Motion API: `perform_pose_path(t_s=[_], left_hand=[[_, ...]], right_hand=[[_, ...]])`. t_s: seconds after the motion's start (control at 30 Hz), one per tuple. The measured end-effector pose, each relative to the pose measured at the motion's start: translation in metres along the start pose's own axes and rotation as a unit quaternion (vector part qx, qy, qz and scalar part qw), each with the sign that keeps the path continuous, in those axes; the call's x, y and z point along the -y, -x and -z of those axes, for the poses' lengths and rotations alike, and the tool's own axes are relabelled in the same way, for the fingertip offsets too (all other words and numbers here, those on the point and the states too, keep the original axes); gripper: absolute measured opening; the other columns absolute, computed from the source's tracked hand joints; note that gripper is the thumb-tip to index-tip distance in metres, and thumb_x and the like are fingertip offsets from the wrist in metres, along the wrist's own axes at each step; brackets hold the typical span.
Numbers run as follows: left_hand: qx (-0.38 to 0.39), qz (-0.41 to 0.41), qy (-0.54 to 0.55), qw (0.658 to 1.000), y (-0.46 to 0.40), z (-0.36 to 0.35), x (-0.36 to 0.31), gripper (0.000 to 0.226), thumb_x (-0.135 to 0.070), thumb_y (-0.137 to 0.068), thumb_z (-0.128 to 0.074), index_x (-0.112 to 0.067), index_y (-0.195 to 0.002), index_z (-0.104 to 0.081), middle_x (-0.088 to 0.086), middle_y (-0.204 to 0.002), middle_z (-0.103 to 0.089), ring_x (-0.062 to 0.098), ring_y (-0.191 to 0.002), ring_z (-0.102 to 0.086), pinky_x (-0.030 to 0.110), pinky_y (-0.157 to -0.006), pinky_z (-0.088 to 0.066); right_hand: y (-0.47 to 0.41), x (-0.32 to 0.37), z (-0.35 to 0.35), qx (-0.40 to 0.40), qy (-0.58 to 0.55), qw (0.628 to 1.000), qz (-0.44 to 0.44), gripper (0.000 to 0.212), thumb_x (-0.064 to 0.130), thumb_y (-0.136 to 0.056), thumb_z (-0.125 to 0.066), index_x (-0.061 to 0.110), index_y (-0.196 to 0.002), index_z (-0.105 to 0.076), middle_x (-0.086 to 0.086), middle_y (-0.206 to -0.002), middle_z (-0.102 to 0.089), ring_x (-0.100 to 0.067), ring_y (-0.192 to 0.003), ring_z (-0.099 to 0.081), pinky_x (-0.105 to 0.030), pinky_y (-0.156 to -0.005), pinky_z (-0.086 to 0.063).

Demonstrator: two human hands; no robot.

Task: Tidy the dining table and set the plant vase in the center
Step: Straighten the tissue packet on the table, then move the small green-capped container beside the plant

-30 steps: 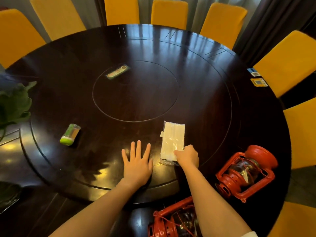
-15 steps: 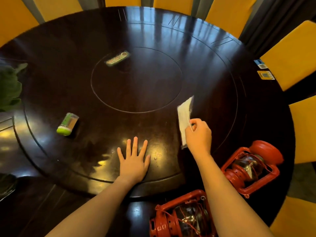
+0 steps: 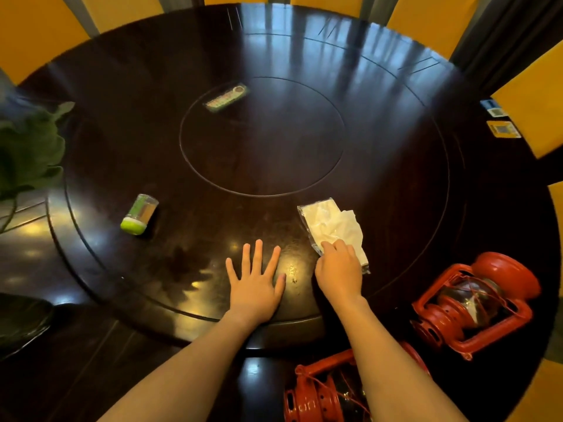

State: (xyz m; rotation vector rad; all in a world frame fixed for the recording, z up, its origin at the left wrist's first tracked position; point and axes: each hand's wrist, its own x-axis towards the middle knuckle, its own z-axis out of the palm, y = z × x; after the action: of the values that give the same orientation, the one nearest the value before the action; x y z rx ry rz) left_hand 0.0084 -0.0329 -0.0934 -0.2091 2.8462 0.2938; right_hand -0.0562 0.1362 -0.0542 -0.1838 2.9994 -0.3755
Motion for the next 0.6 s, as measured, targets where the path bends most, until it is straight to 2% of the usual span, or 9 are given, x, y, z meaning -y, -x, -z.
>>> perform_pose_path(t_s=[0.17,0.3,0.4,0.5,0.6], left_hand=[[0.006,-0.015,0.003,1.000,-0.001,0.004,0.002,0.062,-0.060,-0.096,-0.010,-0.040,-0.151,0.010,0.002,-0.164,0.015,0.027,-0.149,0.019,0.062,-0.113,0.009],[-0.040,-0.070,-0.006,0.997,0.001,0.017,0.022,0.060,-0.051,-0.099,-0.027,-0.032,-0.155,-0.014,0.006,-0.165,-0.011,0.025,-0.151,-0.010,0.055,-0.113,-0.016],[-0.078,-0.092,0.025,0.992,0.004,0.032,0.046,0.057,-0.041,-0.097,-0.041,-0.026,-0.151,-0.032,0.008,-0.160,-0.029,0.026,-0.146,-0.028,0.052,-0.111,-0.026],[-0.108,-0.045,0.034,0.992,0.004,0.051,0.085,0.052,-0.038,-0.095,-0.046,-0.023,-0.145,-0.043,0.006,-0.157,-0.036,0.024,-0.146,-0.027,0.052,-0.112,-0.025],[-0.120,0.023,0.047,0.991,0.002,0.070,0.124,0.052,-0.038,-0.095,-0.045,-0.022,-0.145,-0.042,0.004,-0.158,-0.033,0.022,-0.147,-0.022,0.050,-0.115,-0.022]], right_hand=[[0.007,0.016,-0.001,0.015,0.066,0.997,-0.025,0.034,0.036,-0.093,-0.045,0.016,-0.116,-0.058,-0.006,-0.114,-0.058,-0.028,-0.107,-0.049,-0.043,-0.088,-0.037],[0.012,0.046,-0.003,-0.001,0.092,0.995,-0.028,0.036,0.037,-0.088,-0.048,0.016,-0.116,-0.057,-0.009,-0.114,-0.056,-0.030,-0.103,-0.048,-0.043,-0.083,-0.036],[0.013,0.073,-0.013,-0.038,0.040,0.998,0.041,0.042,0.034,-0.085,-0.056,0.018,-0.124,-0.060,-0.011,-0.118,-0.058,-0.032,-0.108,-0.051,-0.048,-0.092,-0.038],[0.011,0.107,-0.032,-0.046,-0.006,0.993,0.107,0.047,0.036,-0.085,-0.058,0.020,-0.129,-0.058,-0.015,-0.133,-0.054,-0.035,-0.128,-0.044,-0.056,-0.108,-0.029],[0.006,0.135,-0.053,-0.005,-0.015,0.990,0.140,0.058,0.052,-0.089,-0.046,0.027,-0.141,-0.048,-0.016,-0.153,-0.038,-0.037,-0.144,-0.024,-0.059,-0.114,-0.018]])
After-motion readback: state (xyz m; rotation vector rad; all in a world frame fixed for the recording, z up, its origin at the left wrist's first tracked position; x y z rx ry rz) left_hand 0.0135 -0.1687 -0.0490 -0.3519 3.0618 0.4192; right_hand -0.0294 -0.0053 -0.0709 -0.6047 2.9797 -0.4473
